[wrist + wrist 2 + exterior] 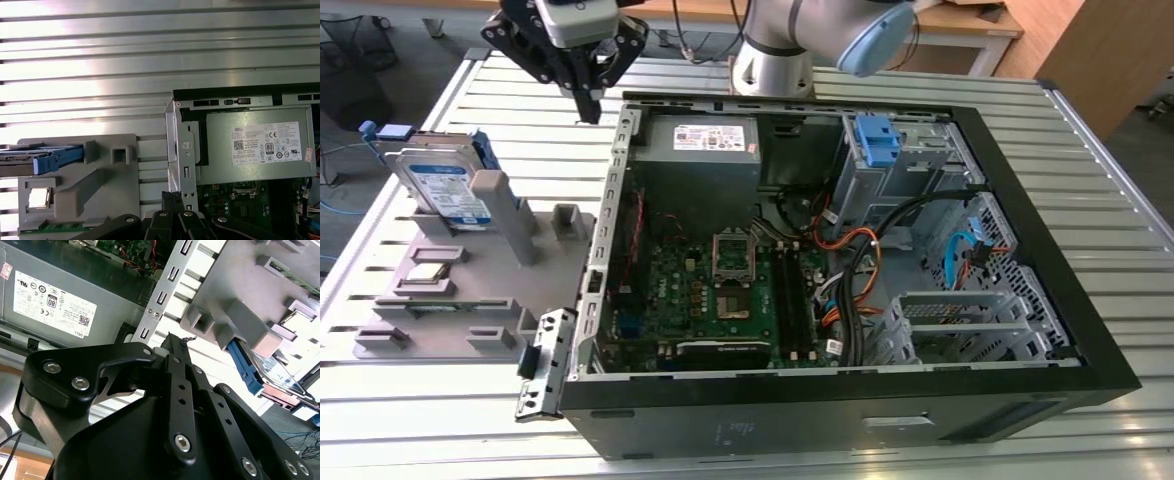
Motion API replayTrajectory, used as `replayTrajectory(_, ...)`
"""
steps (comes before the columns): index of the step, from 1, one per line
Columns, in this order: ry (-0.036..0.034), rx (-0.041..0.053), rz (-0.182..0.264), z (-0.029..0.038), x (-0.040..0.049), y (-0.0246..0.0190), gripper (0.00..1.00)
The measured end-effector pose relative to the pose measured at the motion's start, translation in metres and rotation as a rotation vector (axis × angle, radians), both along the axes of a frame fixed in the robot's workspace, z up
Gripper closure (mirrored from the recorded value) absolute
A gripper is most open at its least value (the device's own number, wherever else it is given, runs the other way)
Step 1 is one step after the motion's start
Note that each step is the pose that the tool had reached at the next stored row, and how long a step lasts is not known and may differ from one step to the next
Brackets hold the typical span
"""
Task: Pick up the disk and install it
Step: 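Reach for the disk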
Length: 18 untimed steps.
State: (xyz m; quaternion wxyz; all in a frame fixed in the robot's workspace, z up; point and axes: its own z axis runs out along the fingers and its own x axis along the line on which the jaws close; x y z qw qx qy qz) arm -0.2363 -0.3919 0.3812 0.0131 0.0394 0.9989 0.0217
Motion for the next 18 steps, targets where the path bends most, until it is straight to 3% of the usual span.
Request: replayTrajectory(18, -0.0001, 0.0001, 0.000, -0.0016, -0.0209, 0.0009, 0.89)
